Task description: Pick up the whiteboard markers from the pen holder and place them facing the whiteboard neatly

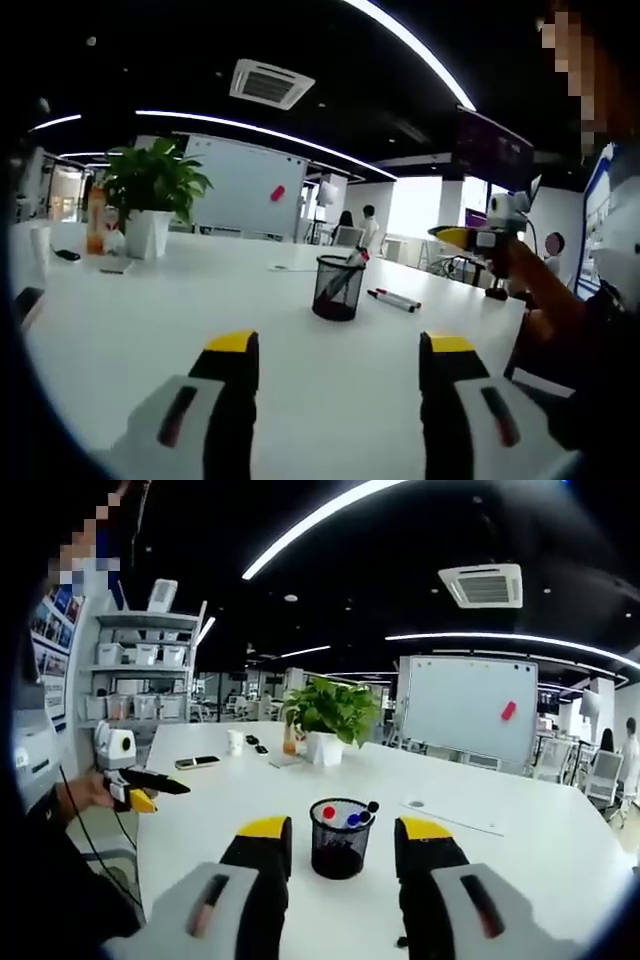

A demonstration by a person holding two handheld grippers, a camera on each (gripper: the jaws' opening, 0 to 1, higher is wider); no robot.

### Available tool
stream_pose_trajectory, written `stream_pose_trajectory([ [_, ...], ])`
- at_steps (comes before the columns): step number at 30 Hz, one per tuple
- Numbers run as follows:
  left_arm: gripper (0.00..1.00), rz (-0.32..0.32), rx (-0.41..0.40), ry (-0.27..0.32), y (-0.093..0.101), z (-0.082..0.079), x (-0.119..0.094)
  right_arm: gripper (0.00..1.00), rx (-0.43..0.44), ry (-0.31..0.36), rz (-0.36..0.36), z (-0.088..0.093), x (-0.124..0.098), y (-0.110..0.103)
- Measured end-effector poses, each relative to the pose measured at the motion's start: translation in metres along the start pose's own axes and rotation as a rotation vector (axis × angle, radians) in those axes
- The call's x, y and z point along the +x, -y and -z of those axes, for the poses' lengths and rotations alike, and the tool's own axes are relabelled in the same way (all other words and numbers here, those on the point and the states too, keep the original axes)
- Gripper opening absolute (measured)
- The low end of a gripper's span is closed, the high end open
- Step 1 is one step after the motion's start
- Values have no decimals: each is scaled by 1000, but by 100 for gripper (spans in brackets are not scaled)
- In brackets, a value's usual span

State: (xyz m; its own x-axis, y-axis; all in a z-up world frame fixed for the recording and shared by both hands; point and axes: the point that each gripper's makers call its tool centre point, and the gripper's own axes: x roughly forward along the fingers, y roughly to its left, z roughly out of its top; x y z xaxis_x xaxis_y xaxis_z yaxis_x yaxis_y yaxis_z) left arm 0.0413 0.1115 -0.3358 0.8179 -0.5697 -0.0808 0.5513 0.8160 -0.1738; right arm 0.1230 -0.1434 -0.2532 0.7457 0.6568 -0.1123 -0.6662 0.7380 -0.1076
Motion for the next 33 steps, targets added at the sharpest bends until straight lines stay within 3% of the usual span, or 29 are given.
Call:
stream_pose_trajectory([
  [8, 65, -9, 11, -12, 1, 0, 1, 41, 23, -16, 20, -5, 1, 11],
  [16, 64, -13, 26, -16, 6, -2, 1, 41, 12, -33, -5, -4, 8, 10],
  [33, 63, -26, 25, -22, 1, 1, -3, 37, -20, -91, -90, 8, 33, -15],
])
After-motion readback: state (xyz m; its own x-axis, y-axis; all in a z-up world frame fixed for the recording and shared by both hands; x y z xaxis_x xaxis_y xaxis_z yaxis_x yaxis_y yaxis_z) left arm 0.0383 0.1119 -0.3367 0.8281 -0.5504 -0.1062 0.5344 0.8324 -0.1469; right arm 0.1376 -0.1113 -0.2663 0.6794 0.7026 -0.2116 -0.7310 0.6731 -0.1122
